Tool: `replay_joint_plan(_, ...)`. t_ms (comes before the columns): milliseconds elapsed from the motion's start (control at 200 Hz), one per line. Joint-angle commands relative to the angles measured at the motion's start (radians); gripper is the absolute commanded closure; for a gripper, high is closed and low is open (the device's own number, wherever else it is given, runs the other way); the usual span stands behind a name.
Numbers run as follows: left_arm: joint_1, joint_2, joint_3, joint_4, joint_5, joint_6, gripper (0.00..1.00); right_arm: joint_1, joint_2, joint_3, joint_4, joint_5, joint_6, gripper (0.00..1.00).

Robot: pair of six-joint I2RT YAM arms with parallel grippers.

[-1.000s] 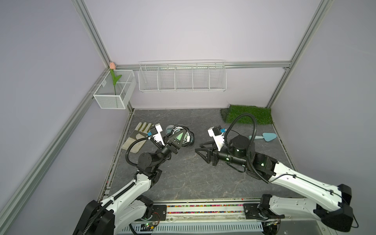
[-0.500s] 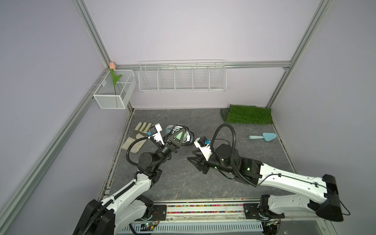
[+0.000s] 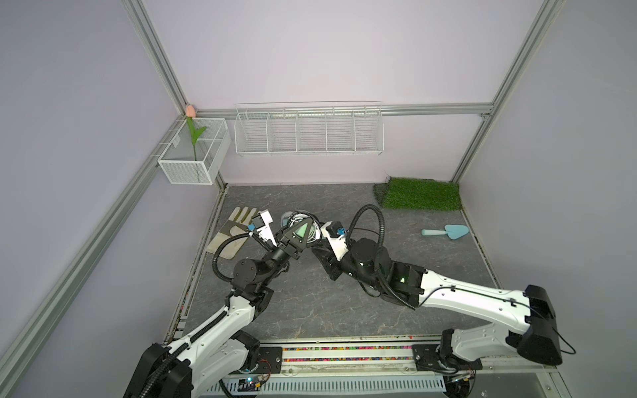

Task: Pack away charging kits
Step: Zip the zipper on the storage bag.

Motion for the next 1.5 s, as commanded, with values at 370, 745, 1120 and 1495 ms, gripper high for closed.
replay_joint_plan(370,-0.003,-0.055,-0.015,-0.046,-0.064,0.001,1.00,0.003,0.036,0.058,0.038,0.069,0.000,0.93)
replay_joint_plan(745,-0.003,-0.159,-0.003,-0.190,-0.067,0.051,1.00,-0.019,-0.066,-0.037,0.008,0.187,-0.052,0.93)
replay_joint_plan(1120,-0.003,-0.114,0.108,-0.290,0.226,0.071,1.00,-0.054,-0.141,-0.019,-0.038,0.119,-0.183,0.94)
replay_joint_plan(1495,-0.005,-0.069,0.281,-0.763,0.454,0.308,1.00,-0.155,-0.220,0.000,-0.104,0.030,-0.346,0.94)
